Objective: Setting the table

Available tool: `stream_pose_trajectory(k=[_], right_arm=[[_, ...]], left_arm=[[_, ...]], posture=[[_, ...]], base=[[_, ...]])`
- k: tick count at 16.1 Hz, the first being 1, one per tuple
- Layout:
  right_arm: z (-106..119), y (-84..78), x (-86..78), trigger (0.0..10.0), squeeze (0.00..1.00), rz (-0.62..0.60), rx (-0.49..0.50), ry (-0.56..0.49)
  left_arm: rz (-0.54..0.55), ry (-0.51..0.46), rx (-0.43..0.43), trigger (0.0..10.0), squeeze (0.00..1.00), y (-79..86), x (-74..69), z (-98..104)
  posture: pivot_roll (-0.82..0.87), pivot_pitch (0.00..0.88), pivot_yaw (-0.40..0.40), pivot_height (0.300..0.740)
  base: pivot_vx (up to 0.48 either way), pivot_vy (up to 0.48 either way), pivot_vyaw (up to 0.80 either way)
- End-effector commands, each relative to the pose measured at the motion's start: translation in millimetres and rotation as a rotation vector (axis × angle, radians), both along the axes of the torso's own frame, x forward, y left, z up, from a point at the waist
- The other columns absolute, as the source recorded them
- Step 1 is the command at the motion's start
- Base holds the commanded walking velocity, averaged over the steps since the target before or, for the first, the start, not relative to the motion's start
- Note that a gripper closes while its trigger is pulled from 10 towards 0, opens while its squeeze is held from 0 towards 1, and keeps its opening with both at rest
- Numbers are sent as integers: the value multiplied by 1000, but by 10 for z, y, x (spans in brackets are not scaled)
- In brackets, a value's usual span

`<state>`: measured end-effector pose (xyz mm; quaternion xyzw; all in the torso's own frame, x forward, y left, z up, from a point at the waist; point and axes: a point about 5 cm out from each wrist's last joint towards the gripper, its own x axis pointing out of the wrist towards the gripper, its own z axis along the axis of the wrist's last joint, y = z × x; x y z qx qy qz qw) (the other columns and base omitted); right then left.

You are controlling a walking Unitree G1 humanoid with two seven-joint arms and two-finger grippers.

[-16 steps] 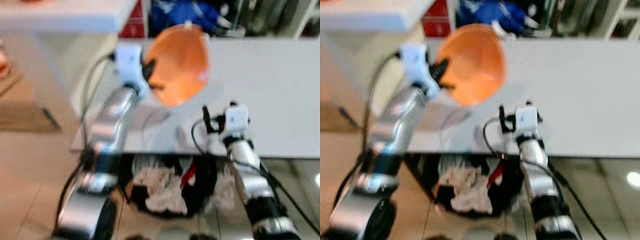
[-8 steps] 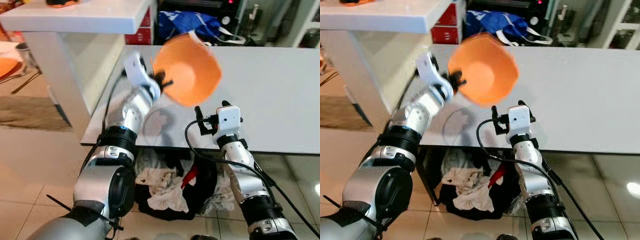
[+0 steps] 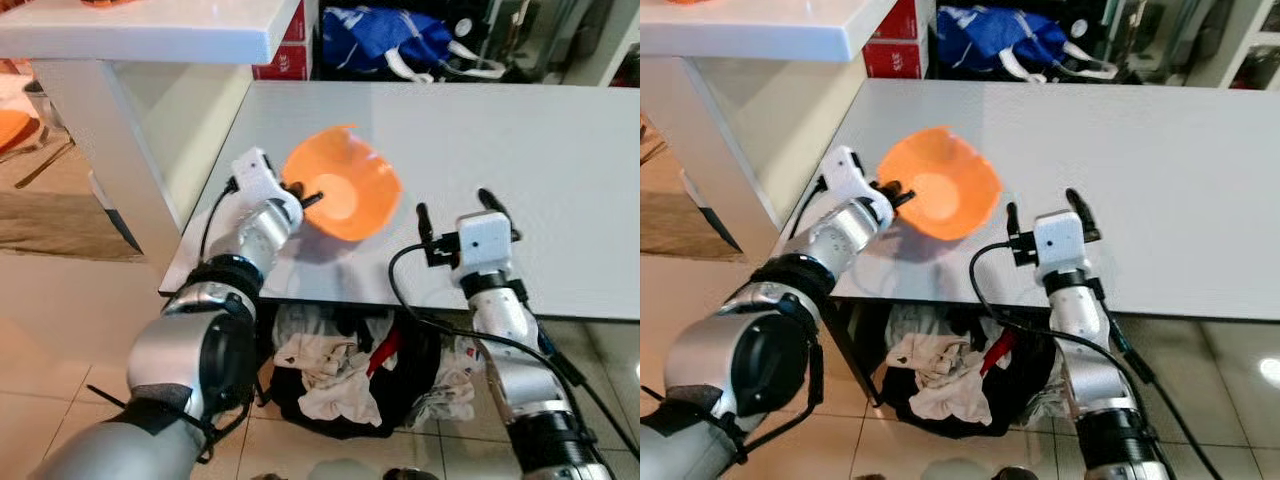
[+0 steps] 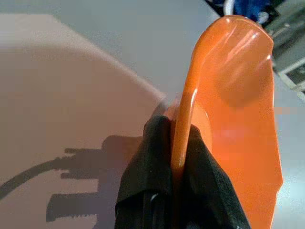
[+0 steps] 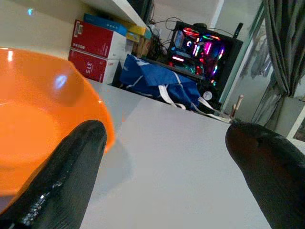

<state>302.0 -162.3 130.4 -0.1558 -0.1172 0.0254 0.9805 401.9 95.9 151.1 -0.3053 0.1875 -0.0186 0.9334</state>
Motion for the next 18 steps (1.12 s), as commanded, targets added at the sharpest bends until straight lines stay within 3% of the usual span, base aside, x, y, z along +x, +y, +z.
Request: stream_pose_trajectory(k=[1, 7, 10, 14, 18], right_arm=[[2, -31, -29, 10000, 0, -15, -4, 7], [20, -16, -95, 10000, 0, -19, -7, 13], [14, -7, -113, 10000, 0, -14, -8, 19], [22, 17, -143, 10000, 0, -5, -15, 22], [20, -1, -181, 10000, 0, -5, -25, 28]], left_arm=[[28, -38, -5, 0, 0, 5, 58, 154], [100, 66, -84, 0, 0, 0, 33, 70], [97, 112, -134, 0, 0, -90, -1, 6], [101, 142, -188, 0, 0, -200, -28, -24], [137, 149, -199, 0, 0, -155, -23, -31]], posture=[[-165, 0, 85, 740], [-179, 0, 88, 740], [-187, 0, 90, 740], [-214, 0, 97, 740], [-232, 0, 94, 740]], base=[[0, 0, 0], [0, 0, 0], [0, 0, 0], [0, 0, 0], [0, 0, 0]])
